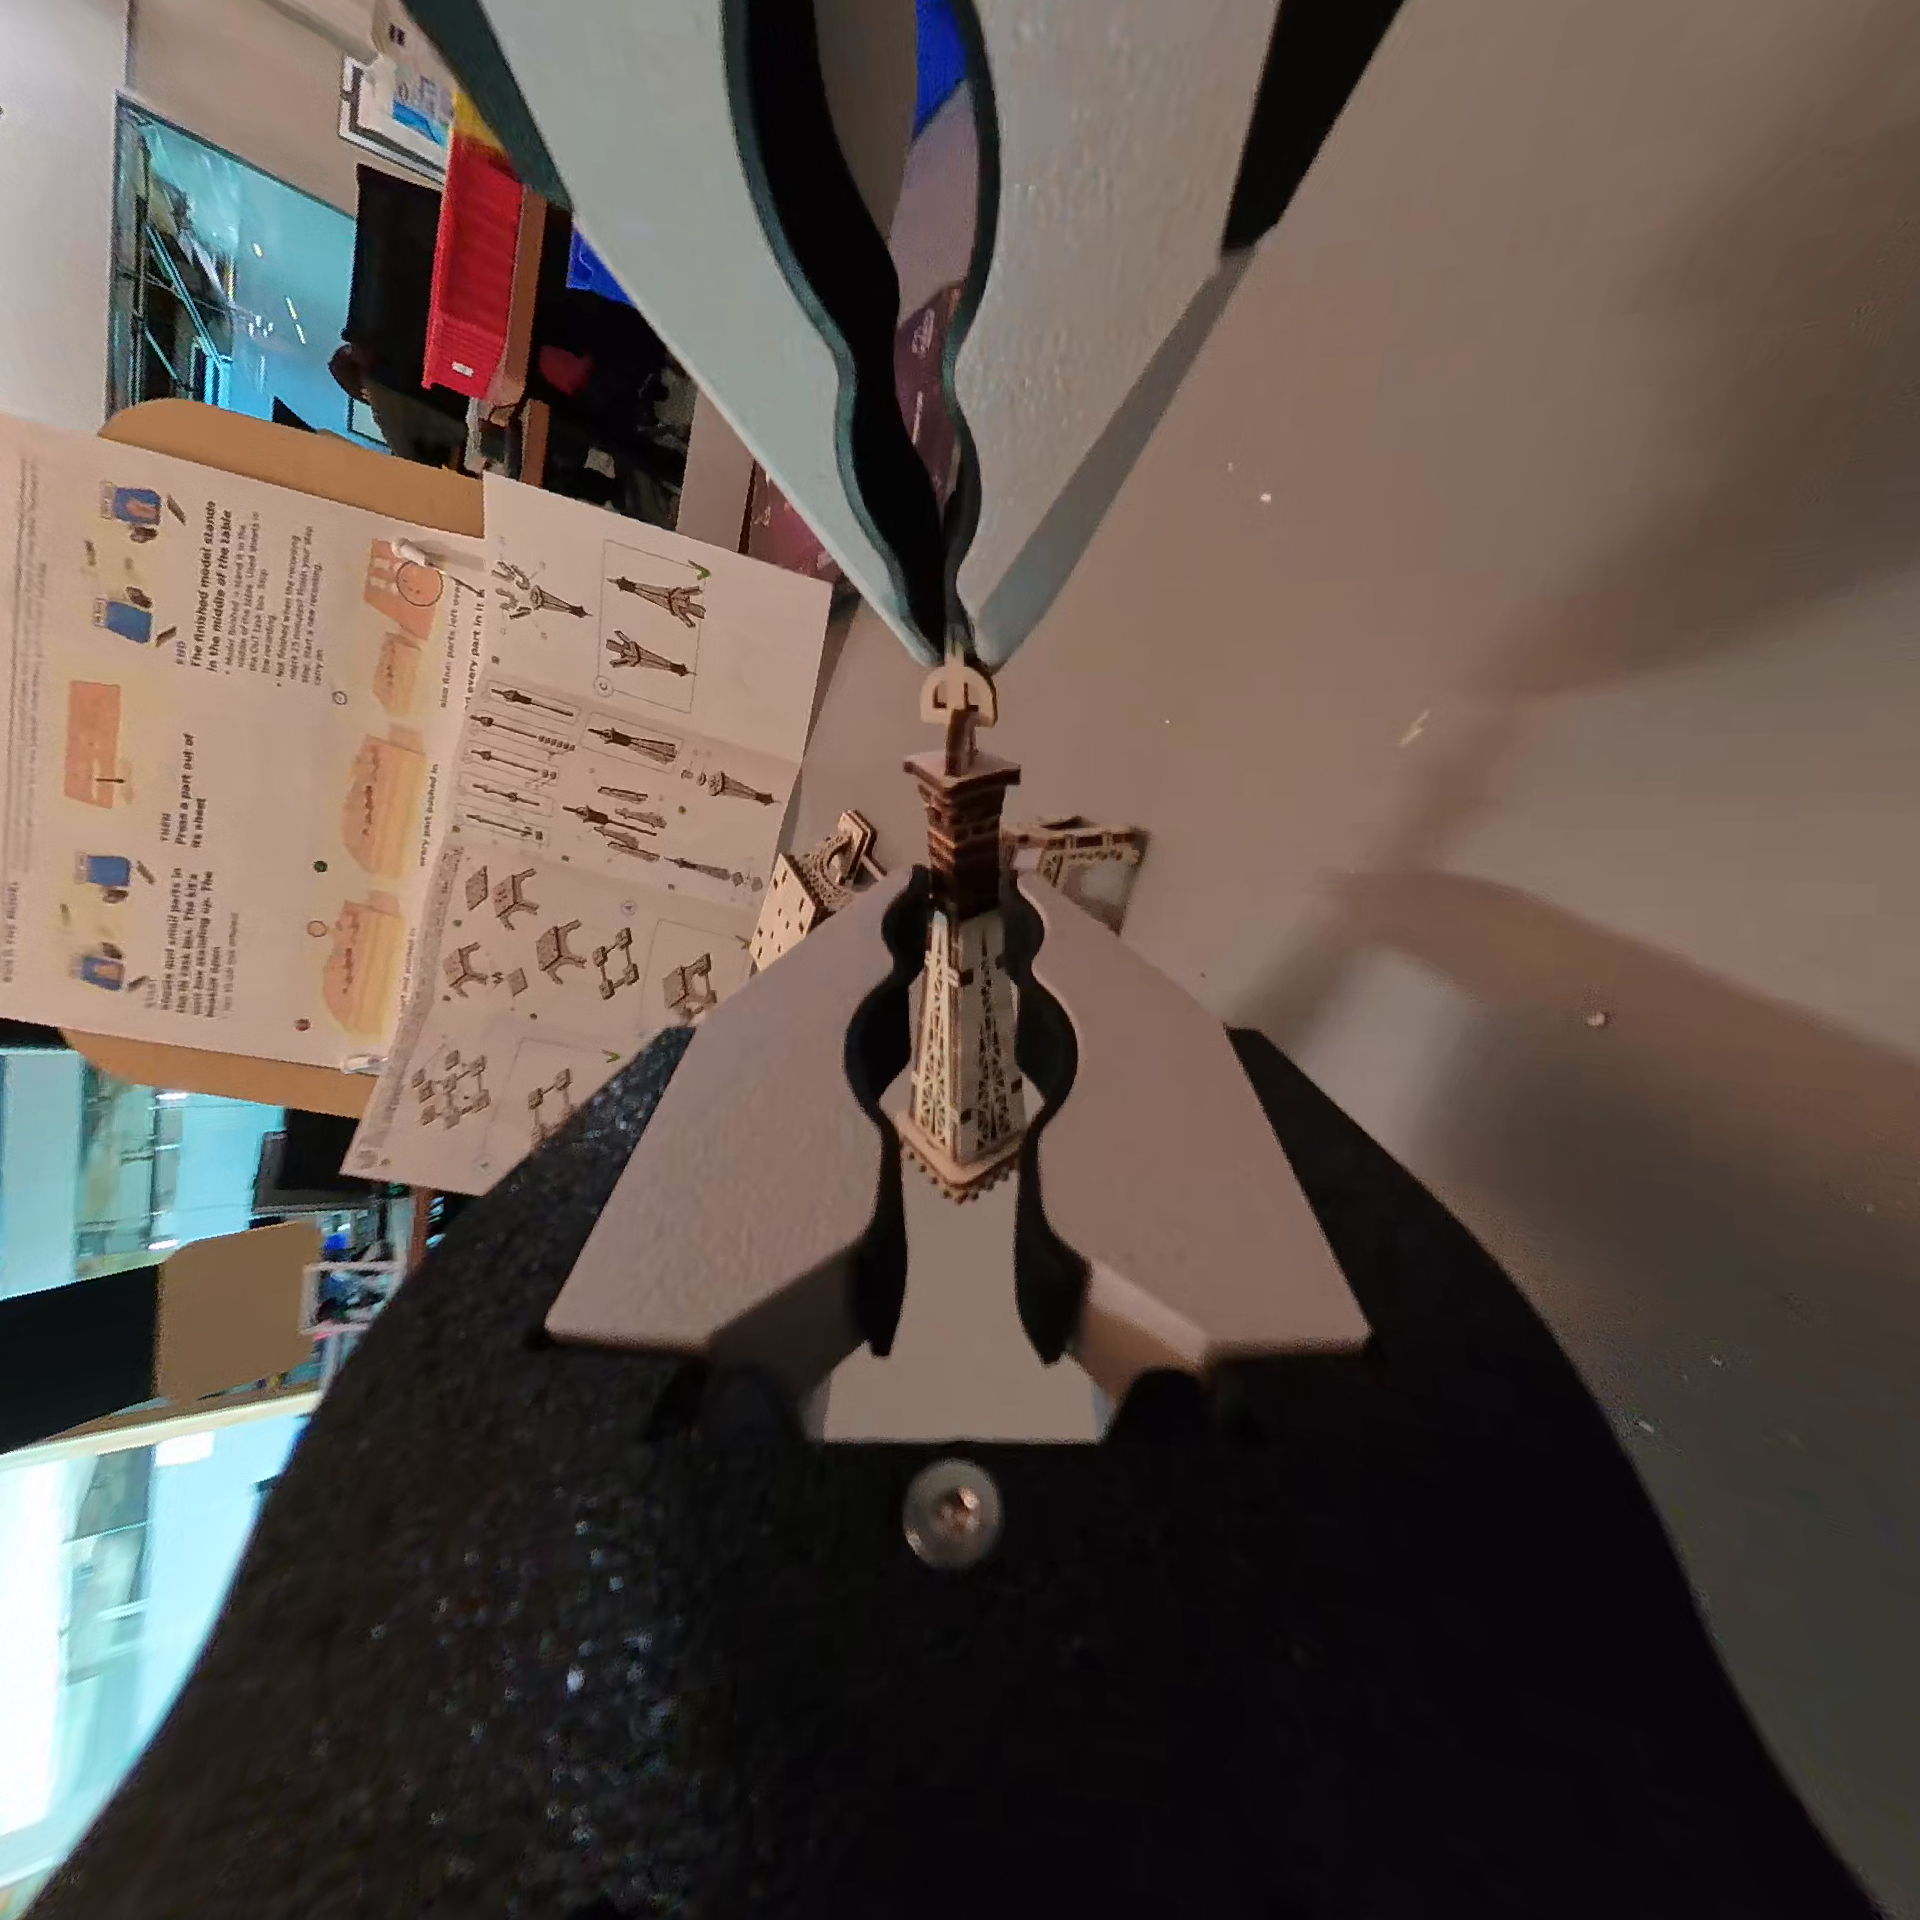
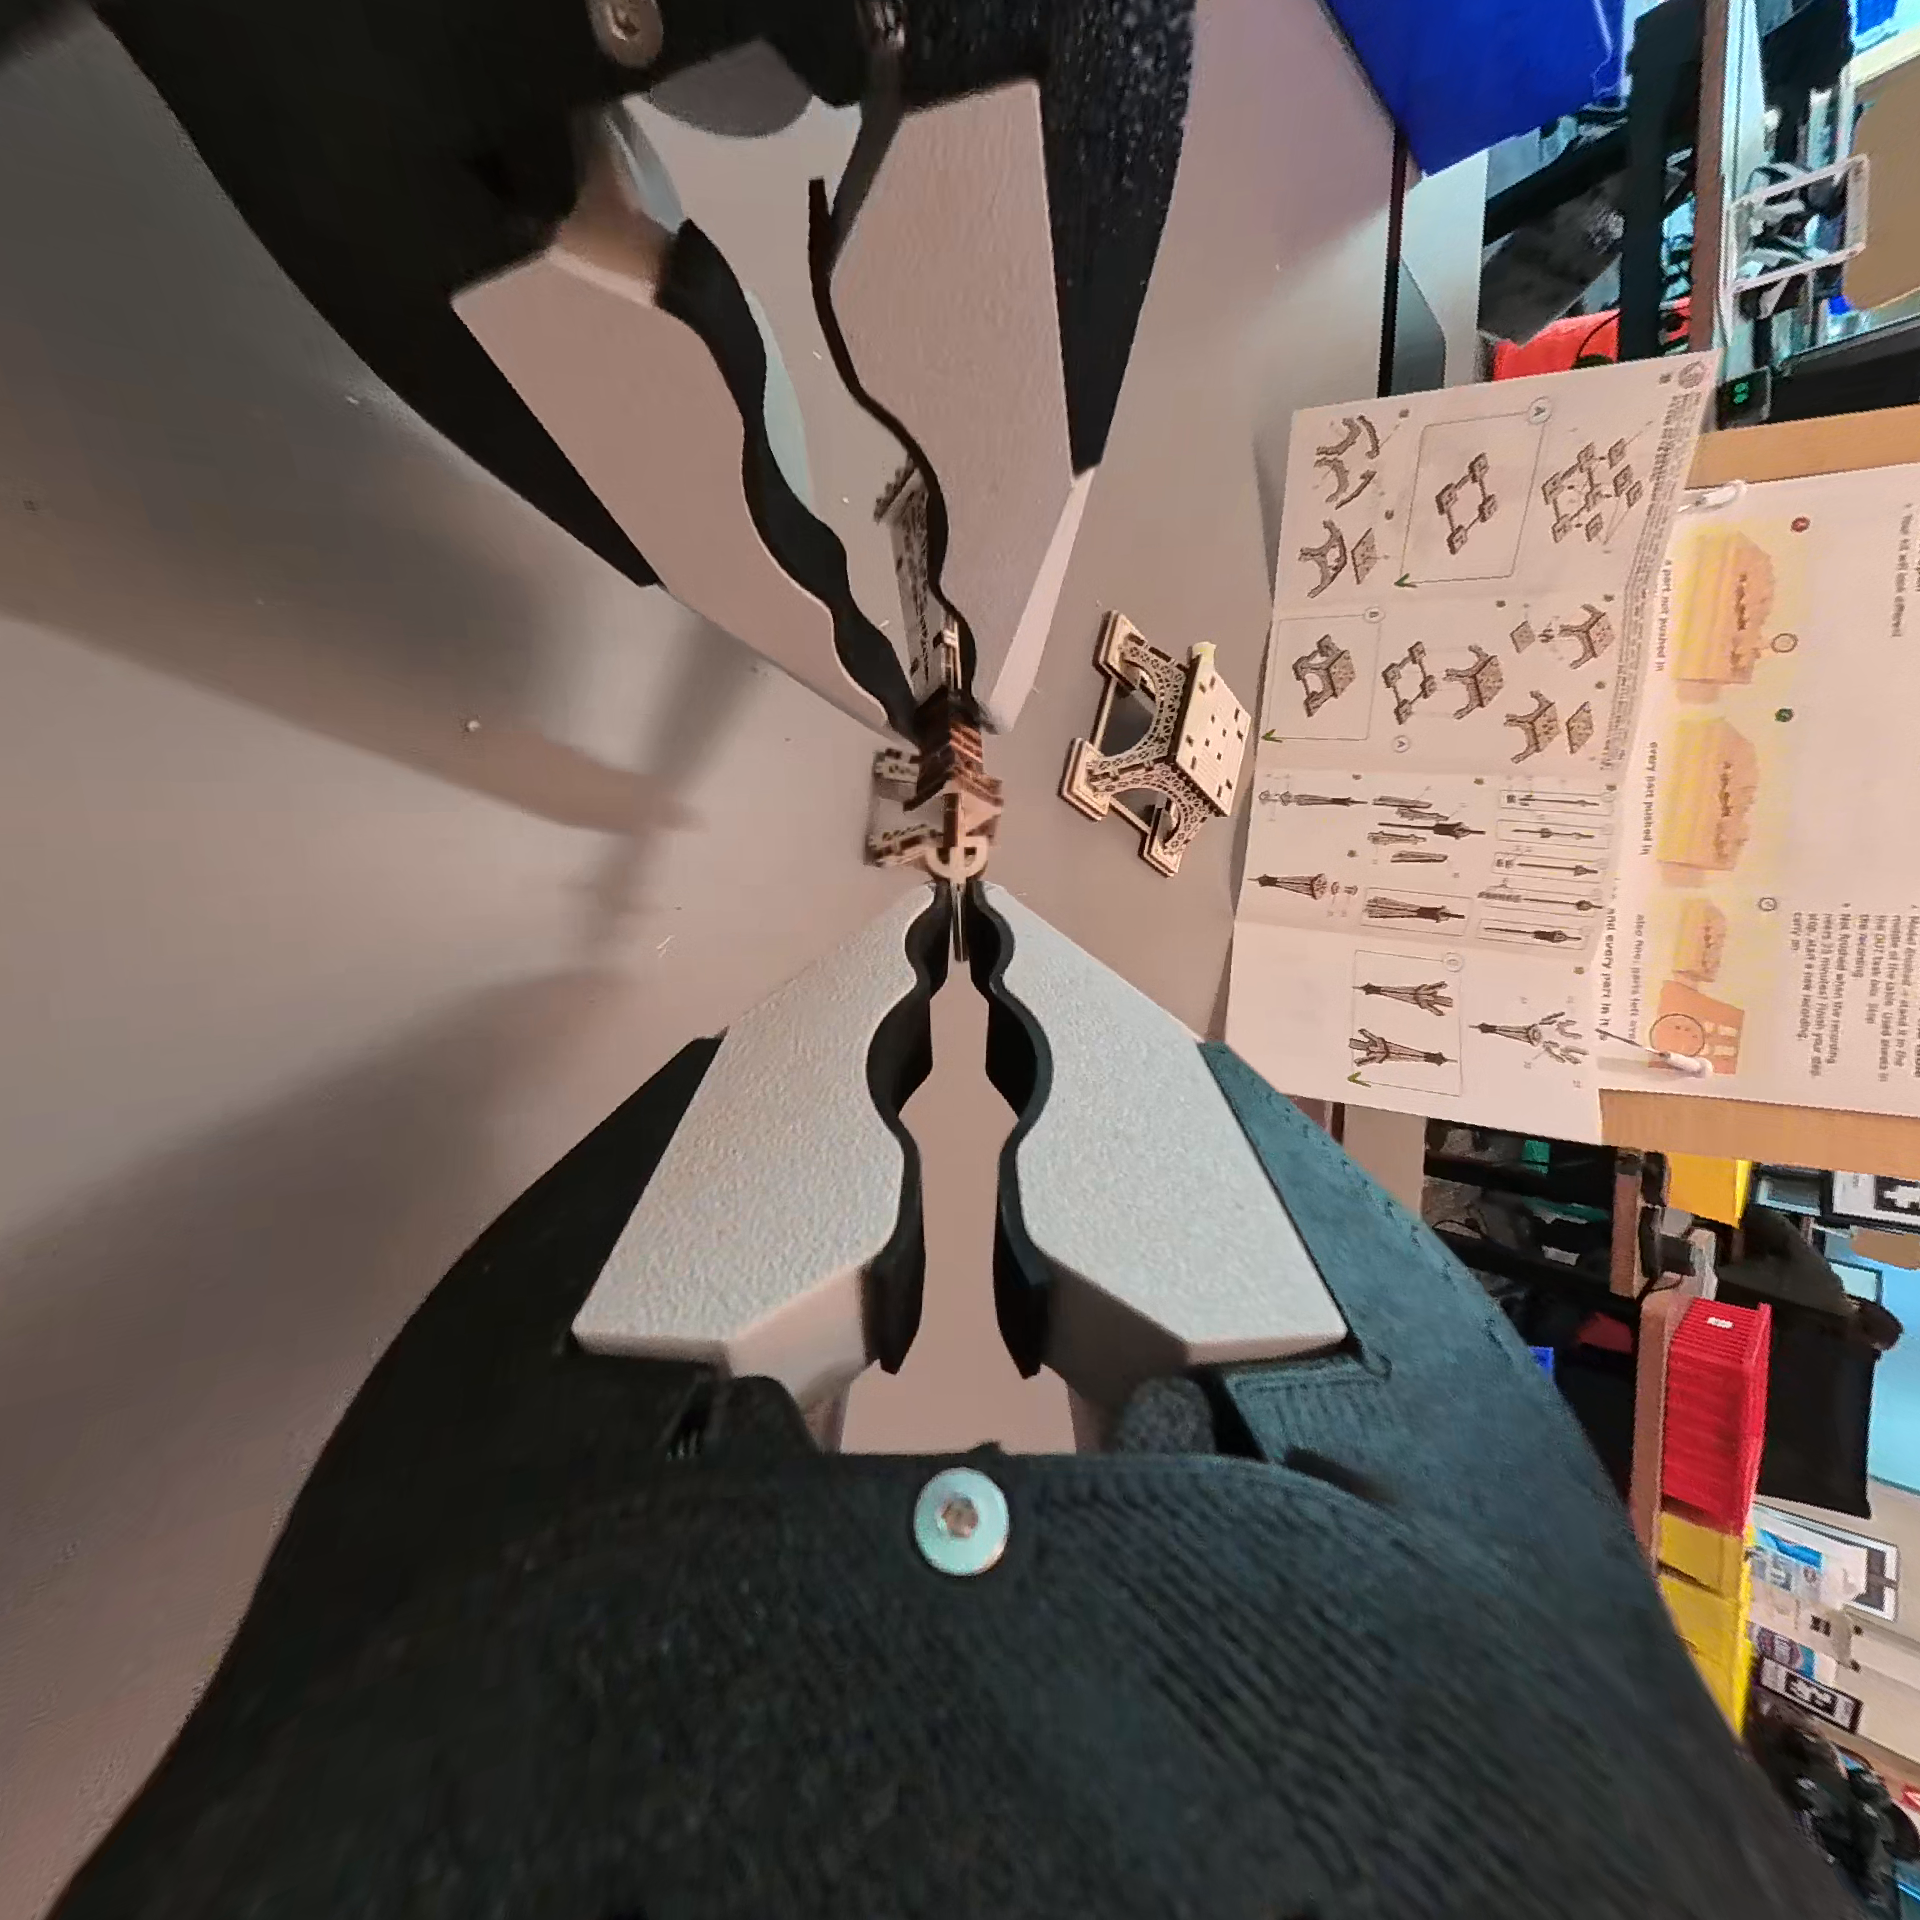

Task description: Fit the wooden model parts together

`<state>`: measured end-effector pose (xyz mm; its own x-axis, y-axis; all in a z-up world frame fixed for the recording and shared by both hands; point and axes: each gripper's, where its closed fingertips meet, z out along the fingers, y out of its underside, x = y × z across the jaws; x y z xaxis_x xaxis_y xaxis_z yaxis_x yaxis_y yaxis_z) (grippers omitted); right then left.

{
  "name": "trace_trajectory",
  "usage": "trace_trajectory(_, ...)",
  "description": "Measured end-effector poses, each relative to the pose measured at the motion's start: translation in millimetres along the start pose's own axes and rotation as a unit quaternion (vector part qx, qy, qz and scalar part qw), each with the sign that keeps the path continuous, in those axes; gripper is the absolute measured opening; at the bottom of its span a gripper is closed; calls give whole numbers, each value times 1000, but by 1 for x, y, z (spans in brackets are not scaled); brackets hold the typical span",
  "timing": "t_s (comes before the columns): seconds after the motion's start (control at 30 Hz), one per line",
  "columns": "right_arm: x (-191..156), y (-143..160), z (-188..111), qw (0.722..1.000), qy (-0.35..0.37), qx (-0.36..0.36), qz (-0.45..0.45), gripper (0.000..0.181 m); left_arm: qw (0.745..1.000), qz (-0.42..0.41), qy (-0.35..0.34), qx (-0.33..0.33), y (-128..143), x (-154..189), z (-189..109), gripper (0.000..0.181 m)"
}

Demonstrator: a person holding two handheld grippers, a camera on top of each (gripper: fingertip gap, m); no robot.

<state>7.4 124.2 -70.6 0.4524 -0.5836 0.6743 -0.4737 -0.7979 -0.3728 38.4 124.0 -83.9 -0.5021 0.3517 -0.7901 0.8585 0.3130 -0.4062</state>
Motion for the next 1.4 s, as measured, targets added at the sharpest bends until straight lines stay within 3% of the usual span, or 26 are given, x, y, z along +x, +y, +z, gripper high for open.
trace_trajectory(0.1, 16, -2, -5, 1000, 17, 12, 3, 8, 996, -75, 24, 51, -4, -10, 3, 10)
trace_trajectory(0.2, 45, -6, -25, 996, 60, 53, 35, 28, 967, -200, 76, 136, -8, -26, 2, 10)
trace_trajectory(0.3, 62, -13, -49, 982, 50, 143, 117, 33, 901, -314, 141, 262, -19, -50, -9, 10)
trace_trajectory(0.4, 65, -7, -46, 953, -1, 221, 206, 37, 814, -378, 228, 379, -28, -66, -23, 10)
trace_trajectory(0.47, 60, -4, -31, 928, -53, 262, 260, 43, 774, -402, 255, 417, -28, -75, -22, 10)
trace_trajectory(0.6, 55, -3, 2, 893, -105, 305, 314, 44, 741, -469, 279, 392, -21, -79, 1, 10)
trace_trajectory(0.7, 48, 4, 24, 885, -145, 304, 322, 50, 741, -460, 299, 388, -23, -70, 9, 10)
trace_trajectory(0.8, 52, 7, 30, 858, -179, 338, 344, 43, 754, -407, 327, 398, -25, -57, 9, 10)
trace_trajectory(0.93, 46, 8, 42, 844, -219, 353, 339, 39, 756, -351, 368, 413, -22, -50, 13, 10)
trace_trajectory(1.03, 43, 6, 51, 847, -220, 357, 327, 38, 732, -330, 406, 437, -21, -52, 9, 10)
trace_trajectory(1.3, 34, 3, 64, 870, -204, 343, 290, 18, 711, -304, 442, 455, -20, -51, 16, 10)
trace_trajectory(1.37, 35, 3, 66, 874, -190, 344, 284, 18, 705, -303, 449, 457, -20, -49, 15, 10)
trace_trajectory(1.4, 37, 3, 68, 877, -179, 343, 286, 29, 703, -302, 455, 455, -19, -48, 15, 10)
